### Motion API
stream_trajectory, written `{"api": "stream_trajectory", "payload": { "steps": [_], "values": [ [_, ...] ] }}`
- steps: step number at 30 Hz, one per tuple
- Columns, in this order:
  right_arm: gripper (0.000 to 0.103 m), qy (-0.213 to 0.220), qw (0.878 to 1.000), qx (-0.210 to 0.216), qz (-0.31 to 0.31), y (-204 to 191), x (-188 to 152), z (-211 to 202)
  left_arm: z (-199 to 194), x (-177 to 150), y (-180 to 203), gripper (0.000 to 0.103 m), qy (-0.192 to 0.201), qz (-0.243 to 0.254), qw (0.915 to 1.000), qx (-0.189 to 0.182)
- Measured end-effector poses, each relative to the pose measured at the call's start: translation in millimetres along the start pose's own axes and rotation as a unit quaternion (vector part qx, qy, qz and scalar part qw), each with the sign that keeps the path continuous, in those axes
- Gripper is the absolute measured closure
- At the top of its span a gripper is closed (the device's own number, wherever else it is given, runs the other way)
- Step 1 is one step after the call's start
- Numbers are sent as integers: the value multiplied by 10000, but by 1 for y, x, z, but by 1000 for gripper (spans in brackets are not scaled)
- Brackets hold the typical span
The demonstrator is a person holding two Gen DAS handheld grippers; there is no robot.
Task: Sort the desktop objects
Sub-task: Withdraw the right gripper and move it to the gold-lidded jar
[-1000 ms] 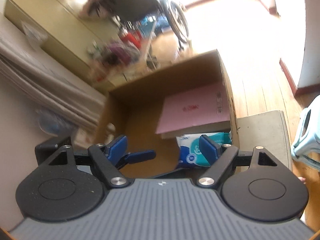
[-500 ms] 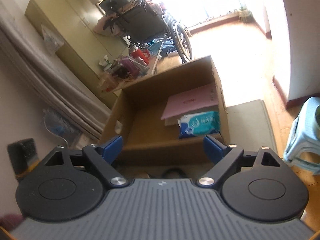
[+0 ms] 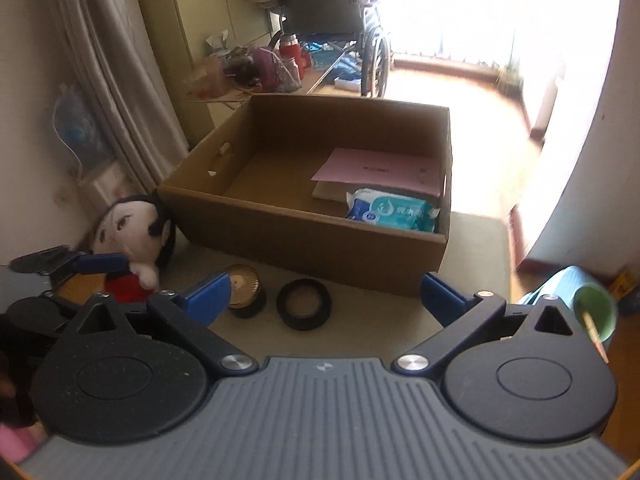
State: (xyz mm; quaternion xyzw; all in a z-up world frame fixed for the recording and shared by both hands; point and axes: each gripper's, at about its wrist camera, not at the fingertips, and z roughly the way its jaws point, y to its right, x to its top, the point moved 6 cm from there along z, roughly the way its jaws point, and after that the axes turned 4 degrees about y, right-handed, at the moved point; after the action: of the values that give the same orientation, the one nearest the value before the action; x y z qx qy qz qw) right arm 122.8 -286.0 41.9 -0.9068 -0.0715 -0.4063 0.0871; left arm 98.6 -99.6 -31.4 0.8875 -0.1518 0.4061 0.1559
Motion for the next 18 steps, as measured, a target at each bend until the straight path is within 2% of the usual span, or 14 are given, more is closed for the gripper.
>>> {"api": "stream_trajectory", "payload": {
  "steps": [2,6,10,13,15,18],
  "values": [
    [1,118,9997,-123,-170,-7,0,0,0,-6,0,0,17,67,10000,16],
    [1,199,9981,-233,-542,-17,0,7,7,-15,2,0,-83,492,9982,321],
    [1,359,9927,-216,-1128,-31,0,15,14,-19,3,0,-134,438,9986,267],
    [1,344,9923,204,-1173,-41,1,24,21,-24,6,0,-107,669,9972,304],
    [1,220,9941,622,-862,-42,2,34,27,-27,9,0,-117,832,9960,305],
    [1,-58,9947,857,-560,-46,1,56,39,-31,9,0,-79,886,9955,321]
  ]
}}
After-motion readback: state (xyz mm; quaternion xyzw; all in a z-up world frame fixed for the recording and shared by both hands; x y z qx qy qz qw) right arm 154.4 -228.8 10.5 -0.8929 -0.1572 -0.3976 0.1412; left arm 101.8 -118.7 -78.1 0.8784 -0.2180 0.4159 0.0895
